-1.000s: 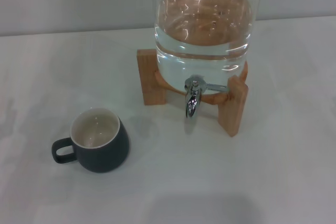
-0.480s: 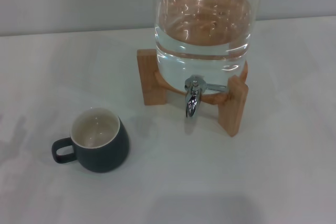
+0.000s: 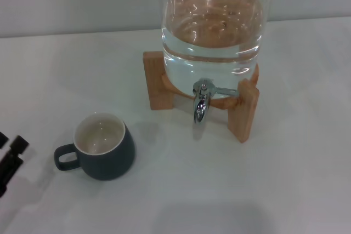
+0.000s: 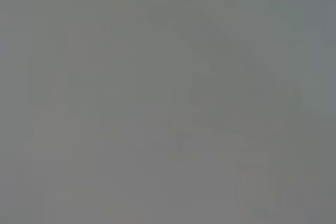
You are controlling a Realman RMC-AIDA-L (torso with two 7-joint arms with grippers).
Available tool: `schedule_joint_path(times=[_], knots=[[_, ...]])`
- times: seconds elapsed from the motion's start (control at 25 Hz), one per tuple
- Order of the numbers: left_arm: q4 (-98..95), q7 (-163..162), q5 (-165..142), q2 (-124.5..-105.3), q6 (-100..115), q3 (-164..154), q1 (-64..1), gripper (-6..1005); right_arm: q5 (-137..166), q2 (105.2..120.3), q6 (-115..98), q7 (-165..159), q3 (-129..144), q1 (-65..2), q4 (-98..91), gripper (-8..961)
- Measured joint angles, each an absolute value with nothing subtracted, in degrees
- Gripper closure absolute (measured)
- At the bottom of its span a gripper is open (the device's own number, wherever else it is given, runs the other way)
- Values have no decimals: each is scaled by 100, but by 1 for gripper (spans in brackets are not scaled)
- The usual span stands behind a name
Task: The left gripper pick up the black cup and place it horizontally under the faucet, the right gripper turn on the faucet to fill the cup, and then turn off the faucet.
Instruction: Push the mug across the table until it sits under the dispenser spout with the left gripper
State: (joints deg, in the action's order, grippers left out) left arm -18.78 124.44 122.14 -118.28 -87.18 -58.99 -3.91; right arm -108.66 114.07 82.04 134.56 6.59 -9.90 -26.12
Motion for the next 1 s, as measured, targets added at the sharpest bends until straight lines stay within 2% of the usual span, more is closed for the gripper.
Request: schedule_joint_path(times=[0.44,1.0], knots=[[-1956,12309,11854,-11909,-8338,-5892,-146,403,-10858,11400,7992,13450,709,-1255,-2739,128],[-1956,12302,11327,-11900,-7821,-5915,-472,404,-10868,11432,7917,13485,698,-1406,-2743,128]])
